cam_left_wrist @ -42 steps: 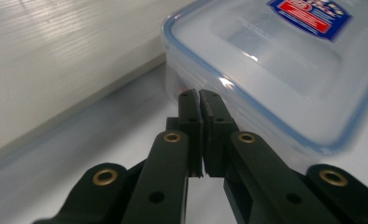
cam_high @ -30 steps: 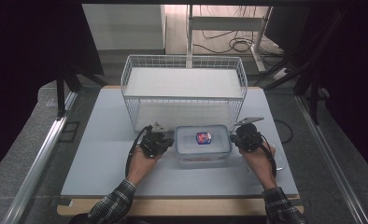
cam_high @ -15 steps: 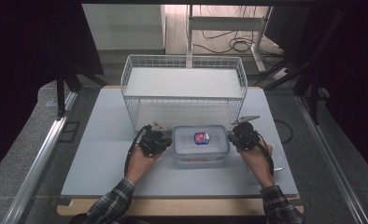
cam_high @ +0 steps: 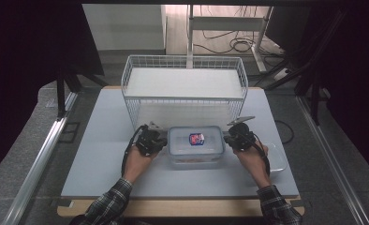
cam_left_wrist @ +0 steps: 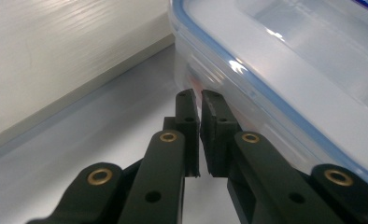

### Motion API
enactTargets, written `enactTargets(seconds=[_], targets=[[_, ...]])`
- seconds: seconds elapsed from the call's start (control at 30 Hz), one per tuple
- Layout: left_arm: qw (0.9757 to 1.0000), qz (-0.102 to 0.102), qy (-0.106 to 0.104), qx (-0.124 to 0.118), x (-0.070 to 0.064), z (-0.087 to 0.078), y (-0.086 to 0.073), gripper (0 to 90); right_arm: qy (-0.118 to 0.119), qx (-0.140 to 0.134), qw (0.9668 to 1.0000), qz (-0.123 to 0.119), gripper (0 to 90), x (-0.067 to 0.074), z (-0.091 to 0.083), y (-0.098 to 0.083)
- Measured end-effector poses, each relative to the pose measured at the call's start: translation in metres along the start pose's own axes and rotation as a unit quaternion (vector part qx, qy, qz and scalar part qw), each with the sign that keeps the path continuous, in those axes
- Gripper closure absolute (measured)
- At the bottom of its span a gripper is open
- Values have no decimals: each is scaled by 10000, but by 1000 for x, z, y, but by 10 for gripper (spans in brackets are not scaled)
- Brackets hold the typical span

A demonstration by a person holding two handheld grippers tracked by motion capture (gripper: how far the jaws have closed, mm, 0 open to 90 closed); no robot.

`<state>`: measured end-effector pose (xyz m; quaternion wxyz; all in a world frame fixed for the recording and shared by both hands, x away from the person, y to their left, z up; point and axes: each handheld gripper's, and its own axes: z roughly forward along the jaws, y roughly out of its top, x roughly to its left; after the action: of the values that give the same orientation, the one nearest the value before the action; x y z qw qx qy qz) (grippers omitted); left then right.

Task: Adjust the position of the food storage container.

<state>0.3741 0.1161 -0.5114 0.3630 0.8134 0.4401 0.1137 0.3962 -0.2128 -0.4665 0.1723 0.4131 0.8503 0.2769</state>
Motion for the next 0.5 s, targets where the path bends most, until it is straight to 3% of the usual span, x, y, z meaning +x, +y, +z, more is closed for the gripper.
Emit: enactTargets(seconds=[0.3, 0.5], targets=[[9999, -103, -50, 16, 5, -6, -6, 878, 113, -11, 9999, -15, 897, 7, 2, 3], [9997, -210, -72, -42, 13, -15, -16, 870, 422, -64, 9991, -26, 896, 17, 0, -1]])
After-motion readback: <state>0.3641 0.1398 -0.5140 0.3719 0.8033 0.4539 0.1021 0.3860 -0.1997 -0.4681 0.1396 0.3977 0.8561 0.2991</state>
